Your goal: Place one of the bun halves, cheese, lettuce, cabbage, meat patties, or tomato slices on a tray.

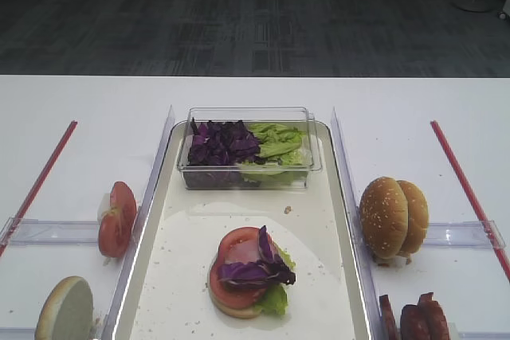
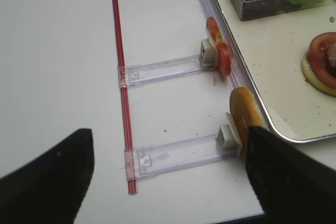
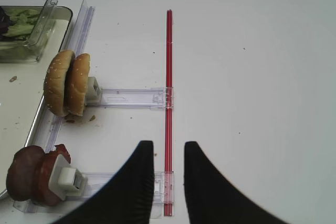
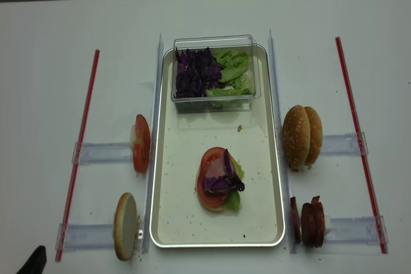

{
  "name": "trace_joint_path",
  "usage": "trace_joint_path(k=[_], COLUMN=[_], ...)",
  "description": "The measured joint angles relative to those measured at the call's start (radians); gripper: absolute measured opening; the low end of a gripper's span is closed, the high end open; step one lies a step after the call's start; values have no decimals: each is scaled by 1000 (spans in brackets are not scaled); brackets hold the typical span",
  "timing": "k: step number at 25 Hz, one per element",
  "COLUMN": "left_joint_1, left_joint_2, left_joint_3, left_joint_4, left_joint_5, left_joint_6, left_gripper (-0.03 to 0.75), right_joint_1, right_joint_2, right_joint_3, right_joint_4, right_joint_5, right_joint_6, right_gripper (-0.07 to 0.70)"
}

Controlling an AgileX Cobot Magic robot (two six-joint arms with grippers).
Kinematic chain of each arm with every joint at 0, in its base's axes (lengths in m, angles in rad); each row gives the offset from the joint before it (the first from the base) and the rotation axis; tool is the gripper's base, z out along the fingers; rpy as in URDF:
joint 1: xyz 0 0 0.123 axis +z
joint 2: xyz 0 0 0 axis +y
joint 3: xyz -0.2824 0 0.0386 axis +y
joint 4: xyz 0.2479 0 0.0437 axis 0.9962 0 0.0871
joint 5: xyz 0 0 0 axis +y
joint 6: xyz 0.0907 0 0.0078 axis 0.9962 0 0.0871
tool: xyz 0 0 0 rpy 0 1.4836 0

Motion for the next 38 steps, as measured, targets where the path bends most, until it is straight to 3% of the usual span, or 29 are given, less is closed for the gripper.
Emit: trace_joint_path(k=[38], left_joint_1=[0], left_joint_2=[0], left_joint_3=[0], left_joint_4=[0], left_joint_5=[0], left_joint_6=[0], left_gripper=[545], right_joint_1=[0], right_joint_2=[0], right_joint_3=[0], right_joint_4=[0], right_joint_5=[0], right_joint_6=[0], right_gripper=[193])
